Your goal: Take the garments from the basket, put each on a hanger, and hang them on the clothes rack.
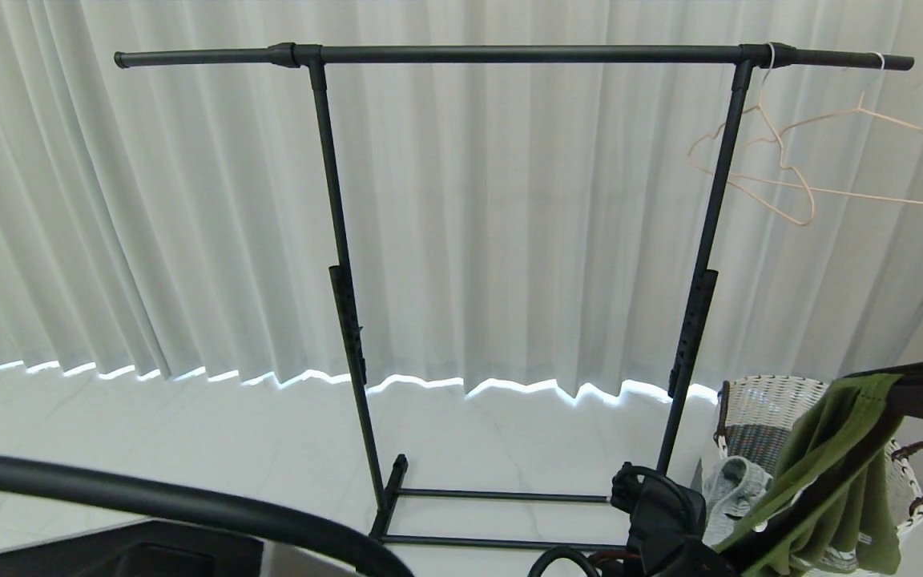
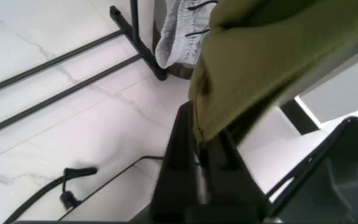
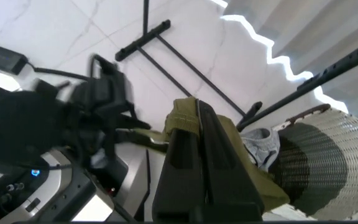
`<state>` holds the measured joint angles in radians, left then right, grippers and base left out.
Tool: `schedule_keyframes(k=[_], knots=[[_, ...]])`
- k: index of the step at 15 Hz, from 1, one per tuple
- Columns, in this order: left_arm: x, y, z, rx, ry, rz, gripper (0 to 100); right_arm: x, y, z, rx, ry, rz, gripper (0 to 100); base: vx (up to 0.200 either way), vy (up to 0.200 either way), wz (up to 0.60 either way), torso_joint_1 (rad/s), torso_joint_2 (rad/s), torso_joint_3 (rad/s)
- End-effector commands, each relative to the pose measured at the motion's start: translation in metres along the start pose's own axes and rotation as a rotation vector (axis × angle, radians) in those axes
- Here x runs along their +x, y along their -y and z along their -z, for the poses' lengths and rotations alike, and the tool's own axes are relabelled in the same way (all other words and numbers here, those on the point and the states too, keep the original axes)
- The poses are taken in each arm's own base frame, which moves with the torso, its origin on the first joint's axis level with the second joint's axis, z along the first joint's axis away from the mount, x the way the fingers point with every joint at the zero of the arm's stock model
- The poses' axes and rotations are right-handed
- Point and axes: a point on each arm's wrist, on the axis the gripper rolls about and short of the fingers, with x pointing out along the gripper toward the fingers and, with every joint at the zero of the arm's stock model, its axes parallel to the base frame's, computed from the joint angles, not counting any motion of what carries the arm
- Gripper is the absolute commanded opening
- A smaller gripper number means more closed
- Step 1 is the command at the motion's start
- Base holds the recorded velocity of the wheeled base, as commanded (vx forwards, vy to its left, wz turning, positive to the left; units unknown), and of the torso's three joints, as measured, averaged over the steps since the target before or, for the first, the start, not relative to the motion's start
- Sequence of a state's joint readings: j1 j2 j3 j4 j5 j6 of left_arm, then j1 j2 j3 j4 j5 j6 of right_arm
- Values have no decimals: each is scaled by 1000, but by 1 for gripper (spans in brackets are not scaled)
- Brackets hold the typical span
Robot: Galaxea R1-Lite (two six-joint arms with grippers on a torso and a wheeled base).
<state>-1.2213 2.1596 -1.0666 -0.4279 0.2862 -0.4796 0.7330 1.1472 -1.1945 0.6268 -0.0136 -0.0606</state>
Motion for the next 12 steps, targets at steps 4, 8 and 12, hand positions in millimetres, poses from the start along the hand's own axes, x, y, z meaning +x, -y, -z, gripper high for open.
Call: schedule_keyframes(k=[4, 8, 12], knots=[[-118, -18, -31, 34, 155, 79, 0, 6, 11, 6, 40, -10, 71, 0, 0, 0, 0, 0, 0, 0], [-192, -47, -55, 164, 280, 61, 0, 8, 12, 3, 21, 12, 76, 0, 0, 0, 0, 0, 0, 0], [-233, -59, -78, 139, 323, 25, 0, 12, 12, 2, -31, 2, 77, 0, 0, 0, 0, 0, 0, 0]])
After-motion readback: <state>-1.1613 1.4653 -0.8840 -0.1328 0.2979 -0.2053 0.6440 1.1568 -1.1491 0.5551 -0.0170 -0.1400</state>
